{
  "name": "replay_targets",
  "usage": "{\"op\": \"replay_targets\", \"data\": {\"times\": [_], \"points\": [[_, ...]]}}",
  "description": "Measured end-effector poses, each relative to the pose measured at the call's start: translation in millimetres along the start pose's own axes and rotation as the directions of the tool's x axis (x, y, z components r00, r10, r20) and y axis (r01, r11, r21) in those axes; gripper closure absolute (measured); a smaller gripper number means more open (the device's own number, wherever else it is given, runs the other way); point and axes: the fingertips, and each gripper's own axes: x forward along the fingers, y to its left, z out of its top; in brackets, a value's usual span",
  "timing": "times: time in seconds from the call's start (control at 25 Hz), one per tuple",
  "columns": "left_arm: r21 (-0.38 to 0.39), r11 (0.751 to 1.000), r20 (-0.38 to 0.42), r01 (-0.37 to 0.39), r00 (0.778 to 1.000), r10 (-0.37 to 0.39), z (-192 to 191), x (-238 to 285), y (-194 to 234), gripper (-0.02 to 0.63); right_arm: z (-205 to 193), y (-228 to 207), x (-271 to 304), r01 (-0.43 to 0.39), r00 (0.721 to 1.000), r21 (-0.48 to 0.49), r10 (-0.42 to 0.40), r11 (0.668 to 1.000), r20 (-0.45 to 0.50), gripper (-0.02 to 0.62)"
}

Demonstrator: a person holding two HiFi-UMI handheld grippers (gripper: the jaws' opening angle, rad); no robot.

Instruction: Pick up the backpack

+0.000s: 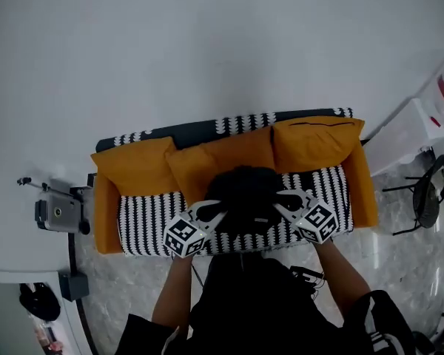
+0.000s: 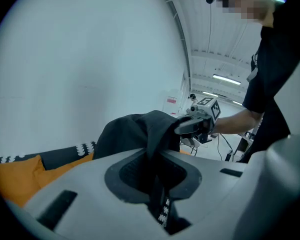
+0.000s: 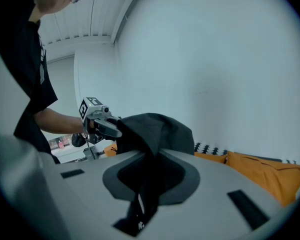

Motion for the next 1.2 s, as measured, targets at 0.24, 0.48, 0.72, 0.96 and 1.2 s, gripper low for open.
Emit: {"op": "replay_targets", "data": {"times": [0.24, 0.48, 0.72, 0.96, 1.2], "points": [[0.040, 0.999, 0.070, 0.009, 0.998, -0.012, 48.4, -5.4, -1.8, 0.552, 43.3, -8.0, -17.9, 0.034, 0.997, -0.034, -0.031, 0.999, 0.069, 0.543], [0.094, 0.996, 0.127, 0.004, 0.992, -0.016, 95.2, -10.0, -3.4, 0.555, 87.2, -18.0, -34.6, 0.057, 0.991, -0.076, -0.047, 0.995, 0.124, 0.543], [0.137, 0.991, 0.176, -0.003, 0.984, -0.022, 137.4, -18.3, -5.6, 0.555, 127.8, -21.4, -50.5, 0.080, 0.980, -0.100, -0.060, 0.992, 0.190, 0.543], [0.186, 0.983, 0.205, -0.004, 0.978, -0.035, 173.1, -27.2, -11.2, 0.555, 156.7, -20.5, -65.0, 0.094, 0.968, -0.111, -0.064, 0.989, 0.243, 0.543], [0.215, 0.977, 0.253, 0.004, 0.965, -0.060, 210.6, -38.1, -18.4, 0.556, 189.3, -20.1, -80.3, 0.114, 0.951, -0.143, -0.066, 0.983, 0.303, 0.543]]}}
